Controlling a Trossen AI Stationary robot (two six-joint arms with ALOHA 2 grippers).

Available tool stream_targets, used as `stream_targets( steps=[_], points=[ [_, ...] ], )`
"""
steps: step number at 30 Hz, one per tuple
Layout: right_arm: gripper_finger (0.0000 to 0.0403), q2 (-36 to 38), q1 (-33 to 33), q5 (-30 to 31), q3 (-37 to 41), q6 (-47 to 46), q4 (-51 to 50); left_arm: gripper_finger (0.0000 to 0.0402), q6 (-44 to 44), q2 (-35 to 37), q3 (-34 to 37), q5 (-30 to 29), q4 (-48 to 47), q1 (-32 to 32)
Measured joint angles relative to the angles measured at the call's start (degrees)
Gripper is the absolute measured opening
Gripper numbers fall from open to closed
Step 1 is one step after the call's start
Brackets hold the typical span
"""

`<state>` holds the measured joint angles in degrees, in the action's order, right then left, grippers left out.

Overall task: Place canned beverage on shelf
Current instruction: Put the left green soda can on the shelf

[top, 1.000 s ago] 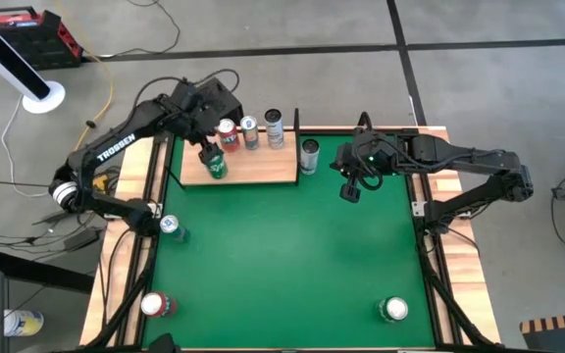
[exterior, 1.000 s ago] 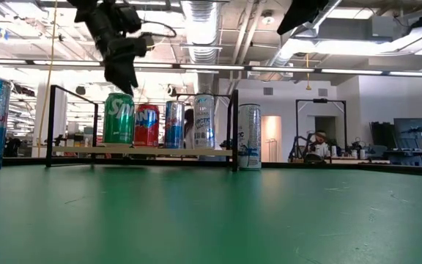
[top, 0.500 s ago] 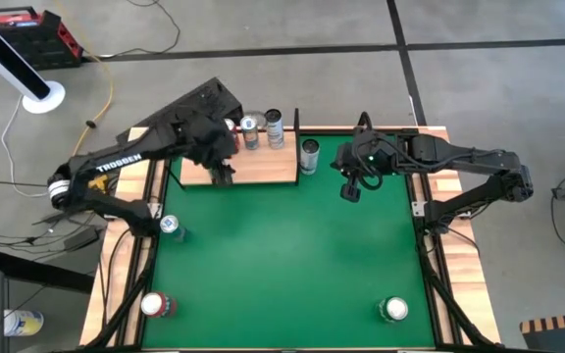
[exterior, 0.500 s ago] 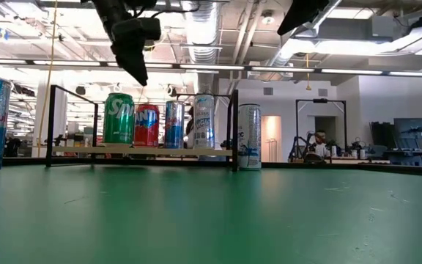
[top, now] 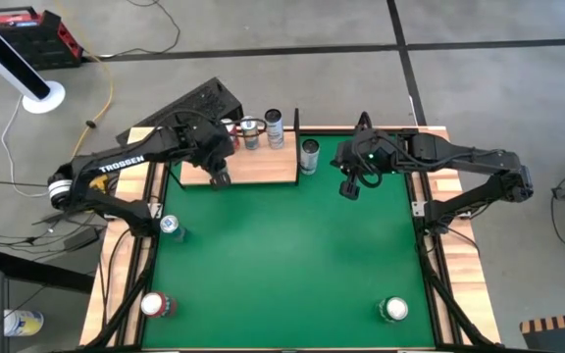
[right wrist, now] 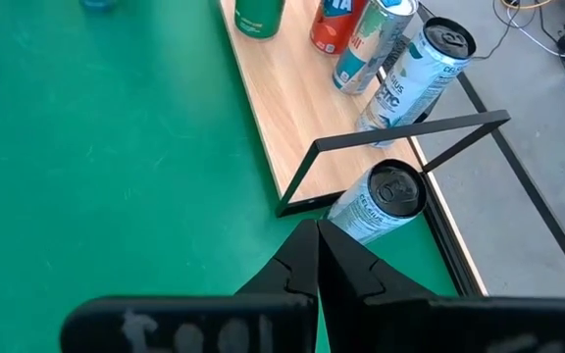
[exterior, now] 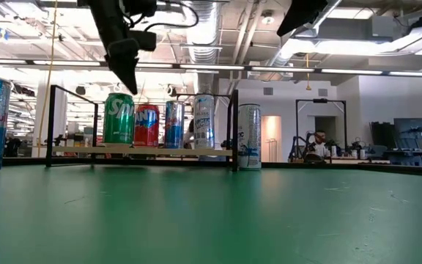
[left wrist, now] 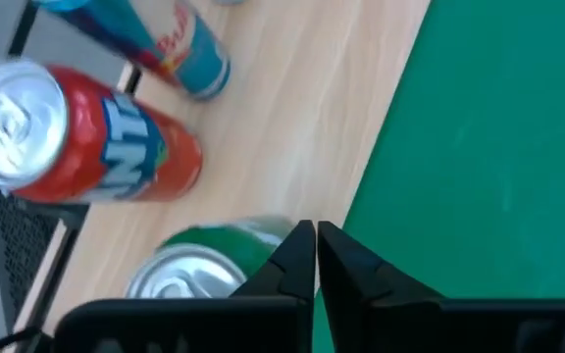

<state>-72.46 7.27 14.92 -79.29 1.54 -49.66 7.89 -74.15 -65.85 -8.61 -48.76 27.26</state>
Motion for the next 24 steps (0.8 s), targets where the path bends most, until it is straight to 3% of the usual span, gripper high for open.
stream_targets(
  steps=[12, 24],
  points=[
    [0.0026, 0.01, -0.04, -0.01, 0.00, -0.04, -0.01, 0.0000, 0.16, -0.02, 2.43, -6.87, -0.49, 2.43],
    [0.0027, 0.01, -0.04, -0.02, 0.00, -0.04, -0.03, 0.0000, 1.34, -0.01, 2.43, -7.09, -5.99, 4.46]
  ],
)
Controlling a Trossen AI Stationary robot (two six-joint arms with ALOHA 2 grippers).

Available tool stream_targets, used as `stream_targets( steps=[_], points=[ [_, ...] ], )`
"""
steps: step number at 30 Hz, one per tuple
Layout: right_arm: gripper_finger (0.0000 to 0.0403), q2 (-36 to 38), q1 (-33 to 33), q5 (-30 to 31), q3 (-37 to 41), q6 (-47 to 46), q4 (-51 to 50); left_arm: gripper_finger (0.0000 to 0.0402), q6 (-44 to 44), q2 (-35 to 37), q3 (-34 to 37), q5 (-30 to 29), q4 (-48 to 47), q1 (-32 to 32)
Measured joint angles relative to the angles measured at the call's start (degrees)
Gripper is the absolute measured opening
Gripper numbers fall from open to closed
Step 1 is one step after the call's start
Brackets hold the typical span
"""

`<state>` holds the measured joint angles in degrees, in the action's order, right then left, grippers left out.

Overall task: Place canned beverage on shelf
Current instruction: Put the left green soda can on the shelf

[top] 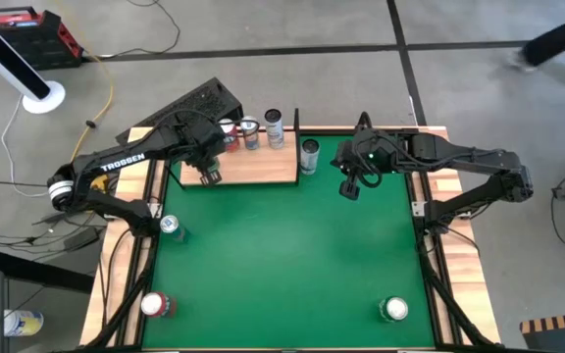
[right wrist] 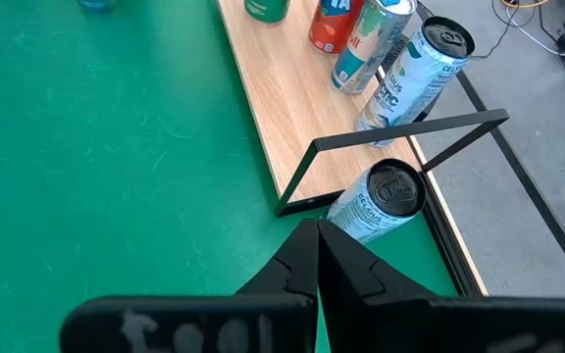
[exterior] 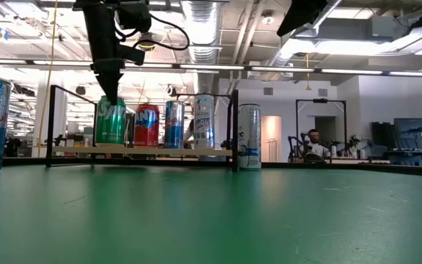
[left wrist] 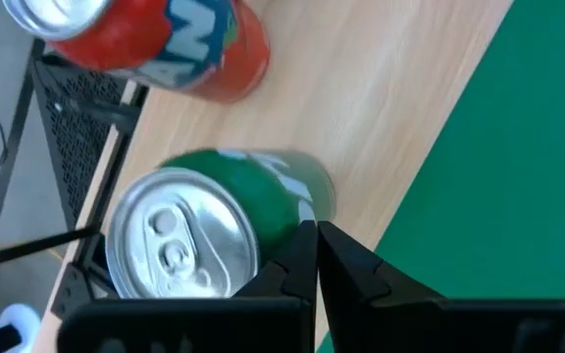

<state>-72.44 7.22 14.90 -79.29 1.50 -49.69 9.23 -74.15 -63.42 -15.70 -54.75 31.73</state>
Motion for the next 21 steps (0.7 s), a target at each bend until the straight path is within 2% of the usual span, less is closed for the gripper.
stream_targets(
  steps=[10, 21],
  points=[
    [0.0027, 0.00, 0.00, -0.02, 0.00, 0.00, 0.02, 0.0000, 0.57, -0.02, 0.00, -2.97, -0.45, 1.05],
    [0.0027, 0.00, 0.00, -1.31, 0.00, -0.12, 0.00, 0.0000, 1.71, -0.02, 0.00, -3.11, -1.39, 4.73]
  ],
)
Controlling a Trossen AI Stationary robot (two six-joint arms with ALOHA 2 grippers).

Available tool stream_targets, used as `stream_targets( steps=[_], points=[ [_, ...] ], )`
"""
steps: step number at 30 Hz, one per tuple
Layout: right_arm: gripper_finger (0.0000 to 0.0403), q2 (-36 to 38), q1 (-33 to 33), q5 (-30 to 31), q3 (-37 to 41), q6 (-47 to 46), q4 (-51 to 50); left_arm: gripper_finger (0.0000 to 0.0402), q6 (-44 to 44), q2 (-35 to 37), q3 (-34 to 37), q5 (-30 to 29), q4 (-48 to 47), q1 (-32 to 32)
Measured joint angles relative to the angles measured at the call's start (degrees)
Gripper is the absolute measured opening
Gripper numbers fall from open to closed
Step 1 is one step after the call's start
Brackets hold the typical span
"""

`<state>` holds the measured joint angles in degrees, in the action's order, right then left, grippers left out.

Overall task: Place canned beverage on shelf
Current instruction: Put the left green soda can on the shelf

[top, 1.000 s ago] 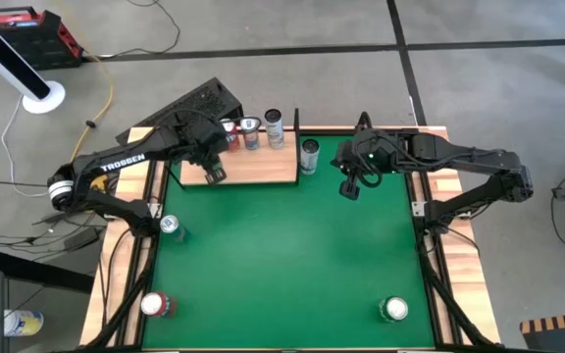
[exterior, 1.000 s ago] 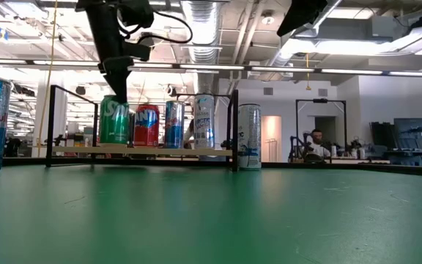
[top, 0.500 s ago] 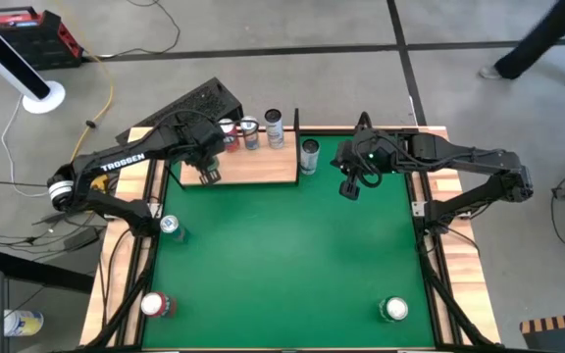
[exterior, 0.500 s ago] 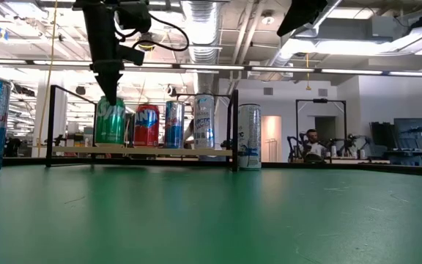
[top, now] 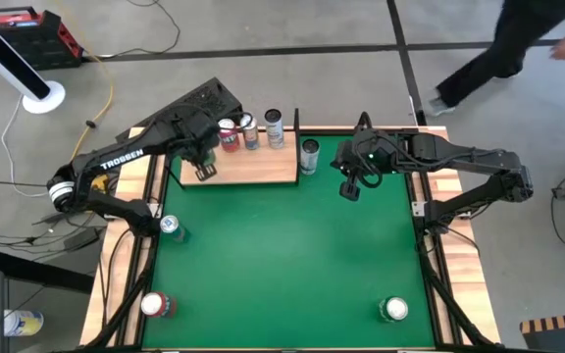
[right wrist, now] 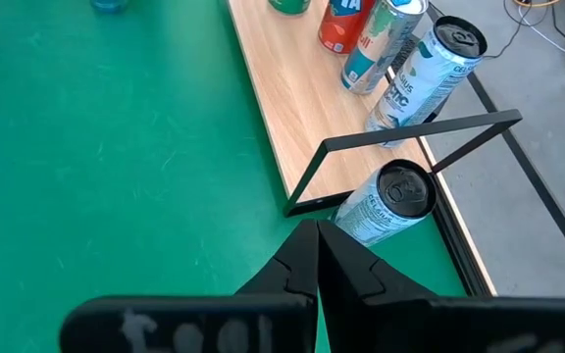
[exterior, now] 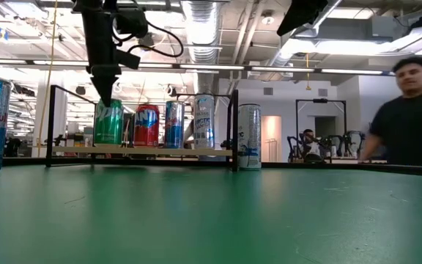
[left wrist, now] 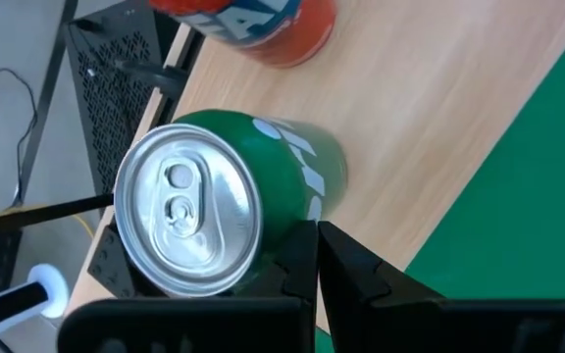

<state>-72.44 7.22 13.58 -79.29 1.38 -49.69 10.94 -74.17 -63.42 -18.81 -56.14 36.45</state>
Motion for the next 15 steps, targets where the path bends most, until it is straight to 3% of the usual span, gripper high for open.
stream_targets(
  steps=[15],
  points=[
    [0.0027, 0.00, 0.00, -0.04, 0.00, 0.14, 0.00, 0.0000, 3.42, -0.17, -0.02, 0.15, 0.60, 5.48]
  ],
)
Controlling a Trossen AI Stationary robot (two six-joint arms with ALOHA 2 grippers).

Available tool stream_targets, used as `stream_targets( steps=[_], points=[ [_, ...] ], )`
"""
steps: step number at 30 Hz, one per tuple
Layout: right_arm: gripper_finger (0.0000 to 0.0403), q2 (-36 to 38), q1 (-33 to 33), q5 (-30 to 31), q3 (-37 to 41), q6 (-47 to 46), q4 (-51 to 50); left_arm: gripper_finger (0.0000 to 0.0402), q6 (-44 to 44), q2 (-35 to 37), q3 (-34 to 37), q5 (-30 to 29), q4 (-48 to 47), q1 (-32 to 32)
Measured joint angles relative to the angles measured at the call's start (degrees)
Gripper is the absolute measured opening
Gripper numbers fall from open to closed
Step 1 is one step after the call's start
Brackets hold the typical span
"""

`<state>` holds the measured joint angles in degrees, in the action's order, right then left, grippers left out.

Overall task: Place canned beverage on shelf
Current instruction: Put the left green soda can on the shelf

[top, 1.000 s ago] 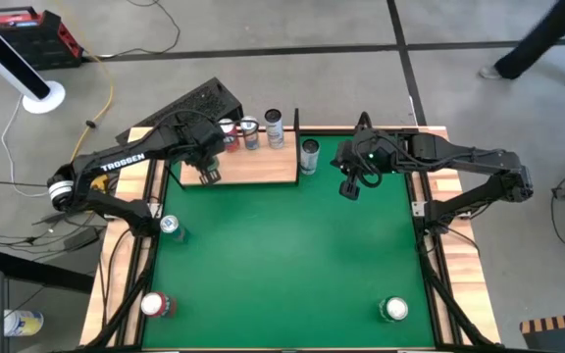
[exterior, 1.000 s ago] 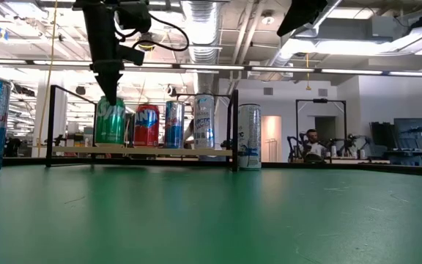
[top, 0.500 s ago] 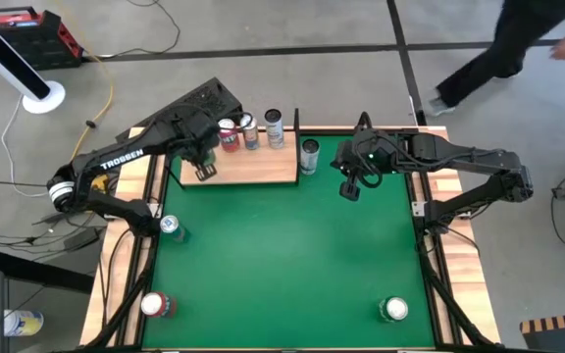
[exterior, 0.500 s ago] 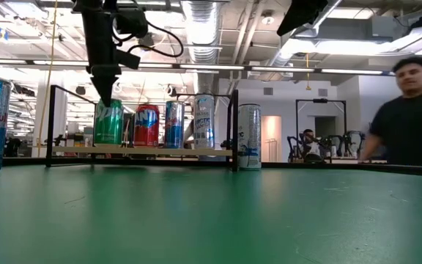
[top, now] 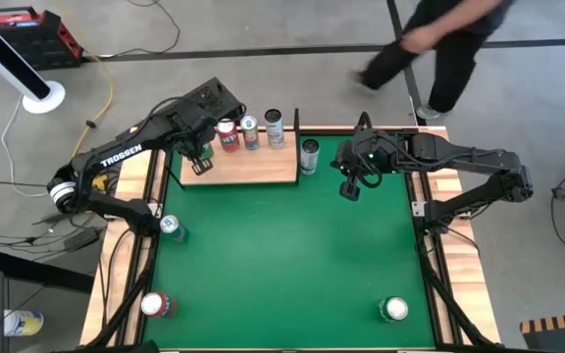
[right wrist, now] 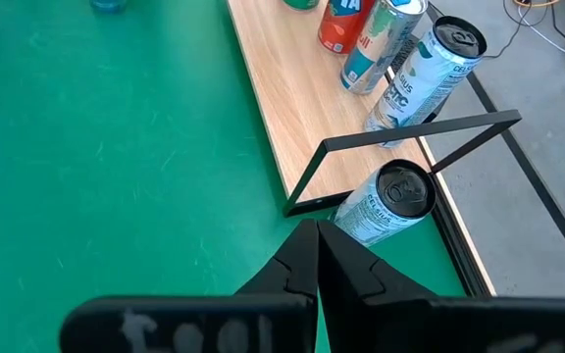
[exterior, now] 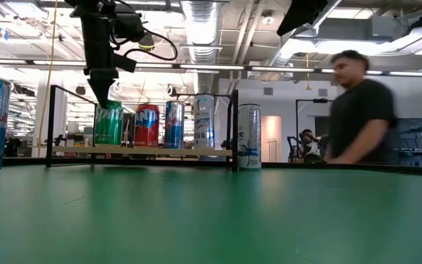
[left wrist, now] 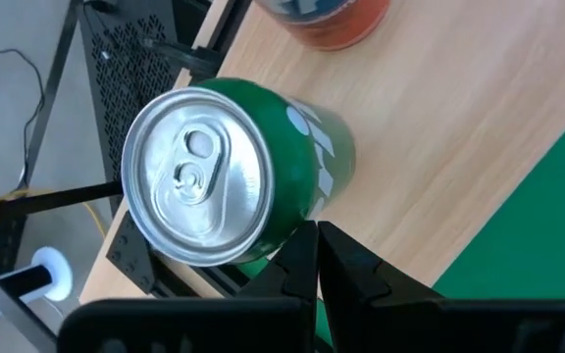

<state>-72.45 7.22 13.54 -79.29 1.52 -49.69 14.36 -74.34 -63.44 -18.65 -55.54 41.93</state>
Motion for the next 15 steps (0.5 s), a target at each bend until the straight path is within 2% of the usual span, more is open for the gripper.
stream_targets(
  steps=[9, 15],
  points=[
    [0.0027, 0.00, 0.00, -0.02, 0.00, 0.00, 0.02, 0.0000, 1.55, -6.06, -0.05, -0.20, 1.74, 1.31],
    [0.0027, 0.00, 0.00, -0.02, 0.00, 0.00, 0.01, 0.0000, 3.20, -8.29, -0.53, -2.66, 2.98, 1.31]
  ],
)
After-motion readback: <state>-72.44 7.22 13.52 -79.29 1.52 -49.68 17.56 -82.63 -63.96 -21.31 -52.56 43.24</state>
